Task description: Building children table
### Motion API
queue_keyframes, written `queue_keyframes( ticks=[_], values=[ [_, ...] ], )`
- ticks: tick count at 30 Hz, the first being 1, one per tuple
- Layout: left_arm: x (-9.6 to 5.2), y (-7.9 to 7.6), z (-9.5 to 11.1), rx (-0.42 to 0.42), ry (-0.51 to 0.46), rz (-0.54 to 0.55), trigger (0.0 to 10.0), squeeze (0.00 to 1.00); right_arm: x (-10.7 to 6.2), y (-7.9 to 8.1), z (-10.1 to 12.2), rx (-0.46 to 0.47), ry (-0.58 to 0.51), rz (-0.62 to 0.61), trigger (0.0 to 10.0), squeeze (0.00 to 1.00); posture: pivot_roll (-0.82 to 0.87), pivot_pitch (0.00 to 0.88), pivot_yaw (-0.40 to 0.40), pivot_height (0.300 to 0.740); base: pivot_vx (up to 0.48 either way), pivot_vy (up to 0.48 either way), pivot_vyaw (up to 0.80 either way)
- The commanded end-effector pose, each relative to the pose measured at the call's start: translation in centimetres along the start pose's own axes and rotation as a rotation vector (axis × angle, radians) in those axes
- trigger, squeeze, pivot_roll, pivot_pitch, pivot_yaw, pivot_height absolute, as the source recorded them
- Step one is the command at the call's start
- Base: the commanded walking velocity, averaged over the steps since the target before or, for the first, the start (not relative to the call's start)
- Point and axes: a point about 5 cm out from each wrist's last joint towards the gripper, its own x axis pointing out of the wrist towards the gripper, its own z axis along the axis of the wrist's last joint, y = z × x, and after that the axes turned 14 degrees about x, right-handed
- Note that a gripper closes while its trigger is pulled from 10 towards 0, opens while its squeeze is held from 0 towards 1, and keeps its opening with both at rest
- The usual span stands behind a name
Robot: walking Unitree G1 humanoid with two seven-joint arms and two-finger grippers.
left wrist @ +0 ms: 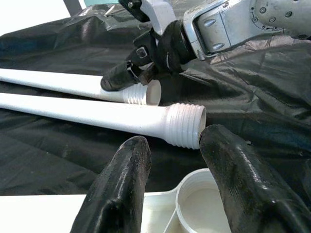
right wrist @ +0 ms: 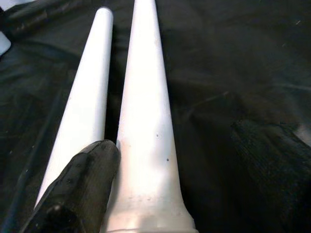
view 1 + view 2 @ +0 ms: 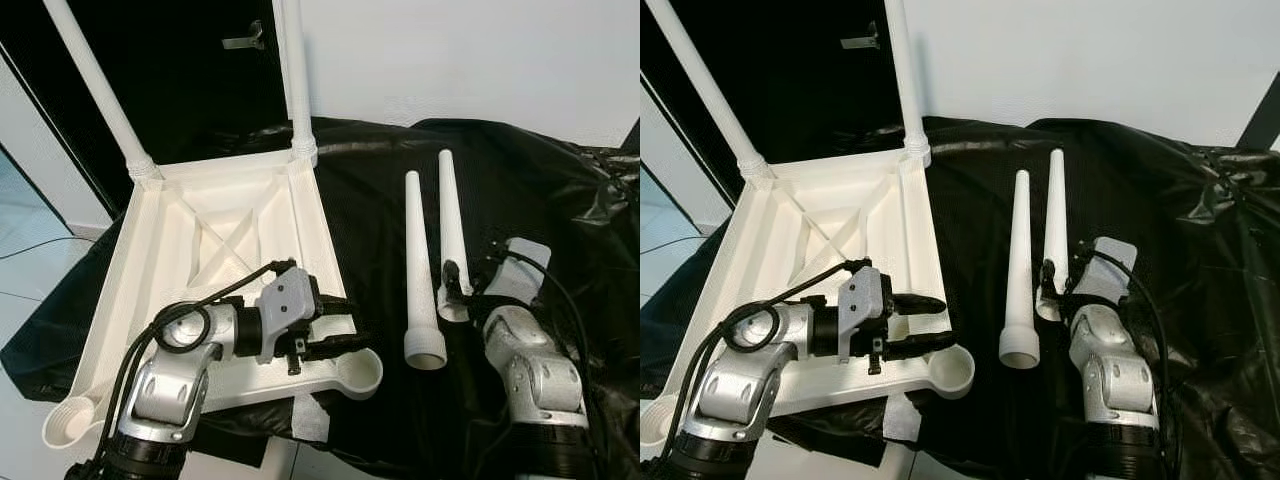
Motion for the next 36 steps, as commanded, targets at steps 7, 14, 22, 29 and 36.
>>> queue_keyframes(
  ticks=[7,14,22,29,36],
  values=[
    [-0.8,2.1,-0.3,-0.001,0.097,0.303,10.0,0.0,0.8,0.3,0.5,0.085,0.116,0.006,10.0,0.0,0.04,0.008,0.021,0.74,0.0,0.0,0.0],
    [-0.9,2.3,-0.3,0.0,0.1,0.323,10.0,0.0,1.8,-1.6,2.1,0.102,0.223,-0.029,10.0,0.0,0.02,0.008,0.008,0.74,0.0,0.0,0.0],
    [-0.8,2.6,-0.3,0.006,0.101,0.344,10.0,0.0,3.6,-4.2,3.4,0.059,0.365,-0.091,10.0,0.0,0.01,0.006,-0.003,0.74,0.0,0.0,0.0],
    [-0.8,3.1,-0.4,0.014,0.104,0.356,10.0,0.0,4.5,-3.6,3.2,-0.016,0.479,-0.036,10.0,0.0,0.01,0.0,-0.006,0.74,0.0,0.0,0.0],
    [-1.0,3.4,-0.5,0.019,0.107,0.369,10.0,0.0,5.0,-2.6,2.4,-0.096,0.563,0.014,10.0,0.0,0.01,0.0,-0.009,0.74,0.0,0.0,0.0]
  ],
)
